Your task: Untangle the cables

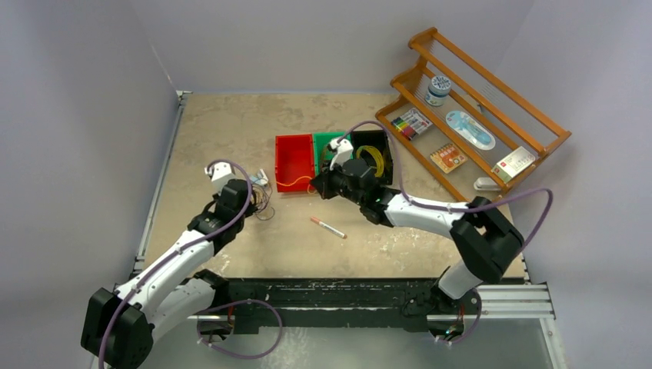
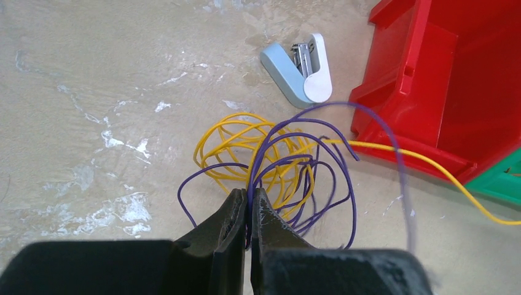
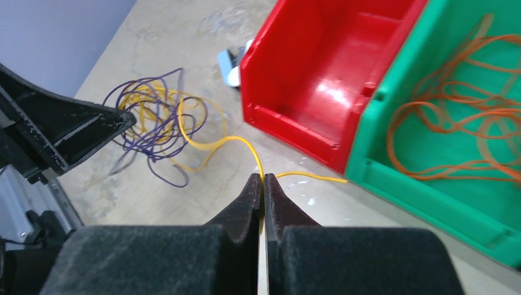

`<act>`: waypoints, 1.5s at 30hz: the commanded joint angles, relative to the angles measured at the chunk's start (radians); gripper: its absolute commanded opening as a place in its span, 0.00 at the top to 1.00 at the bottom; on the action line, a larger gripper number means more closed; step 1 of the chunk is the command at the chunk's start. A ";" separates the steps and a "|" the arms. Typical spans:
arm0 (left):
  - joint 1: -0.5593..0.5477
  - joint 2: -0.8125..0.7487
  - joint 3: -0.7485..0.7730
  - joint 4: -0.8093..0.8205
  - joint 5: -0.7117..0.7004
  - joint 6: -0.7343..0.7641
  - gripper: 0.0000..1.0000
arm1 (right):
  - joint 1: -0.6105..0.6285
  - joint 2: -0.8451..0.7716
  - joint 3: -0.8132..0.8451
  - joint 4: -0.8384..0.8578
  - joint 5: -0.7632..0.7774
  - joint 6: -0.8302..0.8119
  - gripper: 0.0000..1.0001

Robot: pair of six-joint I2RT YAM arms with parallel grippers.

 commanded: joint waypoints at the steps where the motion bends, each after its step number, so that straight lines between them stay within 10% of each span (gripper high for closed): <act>1: 0.006 0.006 -0.016 0.069 -0.024 -0.019 1.00 | -0.036 -0.135 -0.001 -0.081 0.168 -0.101 1.00; 16: 0.006 0.070 -0.051 0.128 -0.015 -0.027 0.99 | -0.154 -0.464 0.036 -0.208 0.391 -0.323 1.00; 25: 0.006 0.086 -0.060 0.131 -0.013 -0.030 0.54 | -0.154 -0.516 0.062 -0.222 0.314 -0.354 1.00; 45: 0.006 0.163 -0.072 0.183 -0.004 -0.036 0.46 | -0.153 -0.715 0.149 -0.239 0.275 -0.504 1.00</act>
